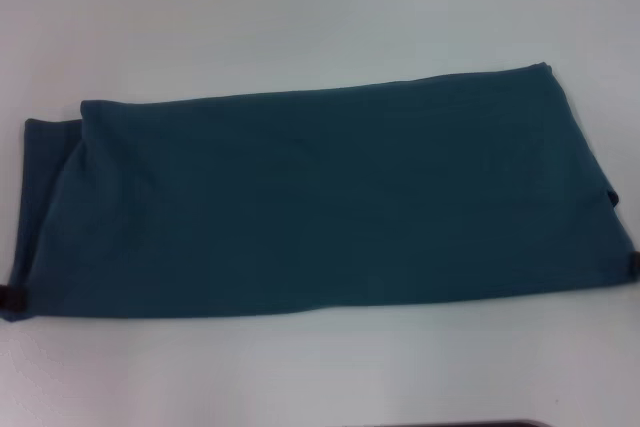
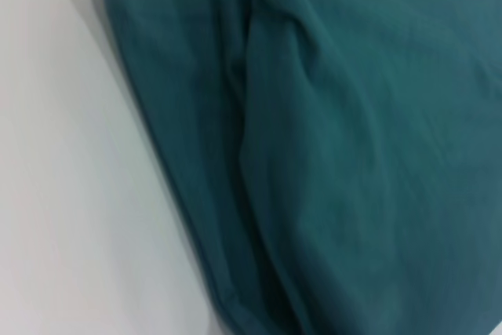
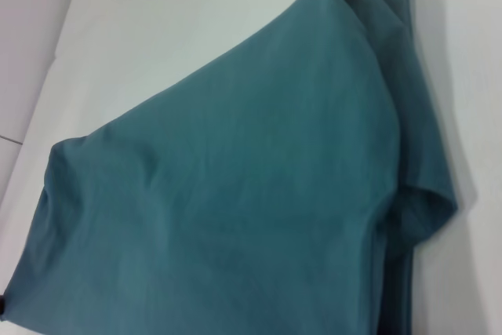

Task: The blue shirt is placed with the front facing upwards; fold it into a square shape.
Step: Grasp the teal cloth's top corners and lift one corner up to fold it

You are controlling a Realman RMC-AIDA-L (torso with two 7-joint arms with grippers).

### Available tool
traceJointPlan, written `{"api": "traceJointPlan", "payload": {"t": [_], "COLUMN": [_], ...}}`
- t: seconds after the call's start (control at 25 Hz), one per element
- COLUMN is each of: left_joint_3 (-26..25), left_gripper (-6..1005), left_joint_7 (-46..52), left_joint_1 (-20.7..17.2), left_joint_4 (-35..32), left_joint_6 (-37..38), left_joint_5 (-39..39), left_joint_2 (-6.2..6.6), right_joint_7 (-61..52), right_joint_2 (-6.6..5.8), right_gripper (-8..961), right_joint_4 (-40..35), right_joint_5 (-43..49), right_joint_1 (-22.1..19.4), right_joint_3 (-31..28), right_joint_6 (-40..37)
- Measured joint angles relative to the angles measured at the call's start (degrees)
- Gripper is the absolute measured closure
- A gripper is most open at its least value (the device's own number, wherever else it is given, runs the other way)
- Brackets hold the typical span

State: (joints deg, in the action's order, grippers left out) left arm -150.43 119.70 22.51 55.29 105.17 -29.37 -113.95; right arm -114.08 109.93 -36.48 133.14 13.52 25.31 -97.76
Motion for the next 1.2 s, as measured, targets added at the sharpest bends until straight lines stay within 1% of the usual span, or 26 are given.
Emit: {"api": "traceJointPlan", "payload": {"t": [0.16, 0.28, 0.44, 0.48, 0.56, 0.68, 0.76, 0.88, 0.92, 0.96, 1.08, 1.2], "left_joint_3": [-1.6, -1.8, -2.2, -2.5, -4.0, -6.2, -6.6, -6.9, -7.0, -7.2, -7.3, -7.4], "left_gripper": [958, 957, 956, 890, 759, 751, 745, 717, 705, 693, 577, 462], "left_joint_7": [0.5, 1.0, 1.3, 1.4, 1.6, 1.6, 1.7, 1.7, 1.7, 1.8, 2.6, 3.4], "left_joint_1": [0.5, 0.6, 1.1, 1.3, 1.9, 3.1, 3.6, 5.2, 5.4, 5.7, 6.7, 7.2], "left_joint_4": [0.1, 0.3, 0.4, 0.5, 0.6, 0.3, -0.1, -0.7, -0.7, -0.7, -0.8, -0.8], "left_joint_6": [0.7, 0.9, 1.4, 1.5, 1.6, 1.4, 1.3, 0.4, 0.2, 0.0, -0.9, -1.4], "left_joint_5": [-0.2, -0.2, -0.4, -0.4, -0.5, -0.7, -0.7, -1.3, -1.3, -1.3, -1.4, -1.4], "left_joint_2": [0.29, 0.32, 0.31, 0.31, 0.41, 0.74, 0.77, 0.67, 0.63, 0.59, 0.58, 0.61], "right_joint_7": [0.0, 0.2, 0.4, 0.6, 1.0, 1.5, 1.7, 1.9, 2.3, 2.3, 3.7, 5.2], "right_joint_2": [-0.15, -0.46, -1.07, -1.19, -1.44, -1.65, -1.63, -1.31, -1.02, -1.02, -0.73, -0.15], "right_gripper": [941, 930, 820, 793, 795, 799, 791, 779, 775, 753, 688, 623], "right_joint_4": [0.0, 0.0, -0.2, -0.4, -0.7, -0.7, -0.7, -0.7, -0.7, -0.7, -0.6, -0.6], "right_joint_5": [-0.1, -0.3, -0.4, -0.5, -0.6, -0.7, -0.7, -0.6, -0.6, -0.6, -0.7, -0.7], "right_joint_1": [0.9, 1.6, 2.7, 3.1, 4.0, 5.7, 7.2, 9.2, 10.4, 10.4, 12.1, 13.6], "right_joint_3": [-0.1, -0.3, -2.1, -2.8, -4.0, -4.8, -4.9, -4.7, -4.6, -4.6, -4.6, -4.8], "right_joint_6": [-0.3, -0.9, -2.1, -2.5, -2.9, -3.0, -2.6, -1.4, -0.1, -0.1, 1.0, 2.1]}}
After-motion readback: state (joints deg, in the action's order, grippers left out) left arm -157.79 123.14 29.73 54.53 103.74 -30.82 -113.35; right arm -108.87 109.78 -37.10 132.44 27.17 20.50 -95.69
